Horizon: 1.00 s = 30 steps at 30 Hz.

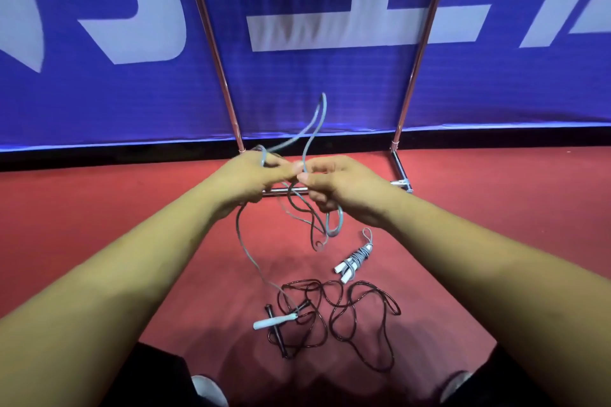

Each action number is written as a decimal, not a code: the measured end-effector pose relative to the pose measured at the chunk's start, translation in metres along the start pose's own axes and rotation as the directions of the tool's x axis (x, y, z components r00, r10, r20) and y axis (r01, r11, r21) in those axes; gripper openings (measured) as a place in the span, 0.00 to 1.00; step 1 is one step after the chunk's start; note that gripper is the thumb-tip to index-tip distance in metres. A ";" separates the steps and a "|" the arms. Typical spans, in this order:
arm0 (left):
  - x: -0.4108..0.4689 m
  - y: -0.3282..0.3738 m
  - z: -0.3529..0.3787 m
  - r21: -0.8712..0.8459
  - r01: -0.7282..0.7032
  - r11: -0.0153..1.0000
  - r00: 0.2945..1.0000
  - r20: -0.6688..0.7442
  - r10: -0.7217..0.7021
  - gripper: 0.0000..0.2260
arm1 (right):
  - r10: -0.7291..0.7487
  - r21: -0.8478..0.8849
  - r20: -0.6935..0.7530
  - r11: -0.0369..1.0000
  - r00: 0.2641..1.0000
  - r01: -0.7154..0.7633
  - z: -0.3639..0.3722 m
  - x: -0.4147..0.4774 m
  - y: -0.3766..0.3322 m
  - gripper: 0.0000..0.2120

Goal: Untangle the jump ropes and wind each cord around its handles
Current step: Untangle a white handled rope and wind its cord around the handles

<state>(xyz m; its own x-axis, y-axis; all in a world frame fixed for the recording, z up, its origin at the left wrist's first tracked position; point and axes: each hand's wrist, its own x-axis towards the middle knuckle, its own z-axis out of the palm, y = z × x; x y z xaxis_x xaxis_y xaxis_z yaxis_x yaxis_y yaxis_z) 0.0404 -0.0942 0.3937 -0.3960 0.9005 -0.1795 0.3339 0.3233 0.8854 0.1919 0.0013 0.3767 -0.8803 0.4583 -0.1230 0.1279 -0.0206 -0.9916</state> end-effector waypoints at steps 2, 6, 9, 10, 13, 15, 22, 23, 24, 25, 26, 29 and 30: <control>-0.004 -0.001 0.003 -0.009 -0.036 0.999 0.996 0.085 0.037 0.18 | -0.009 0.029 0.032 1.000 0.999 0.008 -0.005 -0.002 -0.006 0.08; -0.002 0.002 0.008 -0.016 -0.091 0.996 0.991 0.098 0.092 0.14 | 0.051 0.087 -0.002 0.995 0.999 -0.051 -0.009 -0.004 -0.013 0.11; 0.004 -0.005 0.007 -0.069 -0.049 0.996 0.993 0.107 0.056 0.15 | 0.119 0.156 -0.157 0.983 0.980 -0.095 -0.013 -0.005 -0.017 0.10; 0.005 -0.008 0.005 -0.057 -0.037 0.998 0.992 0.117 0.044 0.15 | 0.135 0.164 -0.236 0.982 0.962 -0.098 -0.016 -0.006 -0.019 0.09; 0.006 -0.013 -0.003 -0.028 0.023 0.999 0.997 0.073 -0.021 0.17 | 0.184 0.249 -0.485 0.966 0.855 -0.067 -0.040 -0.004 -0.018 0.08; 0.009 -0.015 -0.010 -0.216 0.086 0.972 0.994 -0.048 -0.099 0.16 | 0.236 0.247 -0.656 0.965 0.717 -0.091 -0.064 0.000 -0.007 0.08; 0.009 -0.006 -0.008 -0.466 0.055 0.883 0.994 -0.062 -0.095 0.16 | 0.493 0.096 -0.569 0.835 0.658 -0.542 -0.058 -0.004 0.037 0.11; 0.006 -0.004 -0.004 -0.422 0.061 0.905 0.997 -0.010 -0.072 0.16 | 0.496 -0.015 -0.536 0.804 0.683 -0.595 -0.049 -0.004 0.036 0.12; 0.004 -0.002 -0.001 -0.386 0.061 0.921 0.998 0.034 -0.052 0.16 | 0.447 -0.177 -0.536 0.770 0.716 -0.613 -0.043 -0.003 0.032 0.10; 0.002 0.001 0.002 -0.361 0.058 0.931 0.997 0.065 -0.037 0.16 | 0.330 -0.337 -0.554 0.751 0.765 -0.568 -0.039 0.000 0.030 0.07; 0.001 0.004 0.003 -0.347 0.055 0.936 0.996 0.084 -0.027 0.16 | 0.186 -0.433 -0.536 0.777 0.823 -0.458 -0.036 0.002 0.023 0.11; 0.000 0.011 0.007 -0.378 0.031 0.925 0.996 0.091 0.004 0.16 | 0.060 -0.121 -0.148 0.990 0.987 -0.078 -0.016 -0.002 0.003 0.23; -0.001 0.013 0.007 -0.405 0.022 0.914 0.996 0.083 0.013 0.16 | 0.044 -0.032 -0.029 0.998 0.999 -0.045 -0.009 -0.004 0.002 0.23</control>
<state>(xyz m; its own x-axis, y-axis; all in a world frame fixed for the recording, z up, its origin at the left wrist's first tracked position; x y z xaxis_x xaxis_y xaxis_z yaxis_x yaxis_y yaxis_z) 0.0507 -0.0888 0.4021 -0.3192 0.9256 -0.2034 -0.0504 0.1977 0.9790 0.1993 0.0072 0.3760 -0.8599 0.4829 -0.1653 0.1818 -0.0128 -0.9833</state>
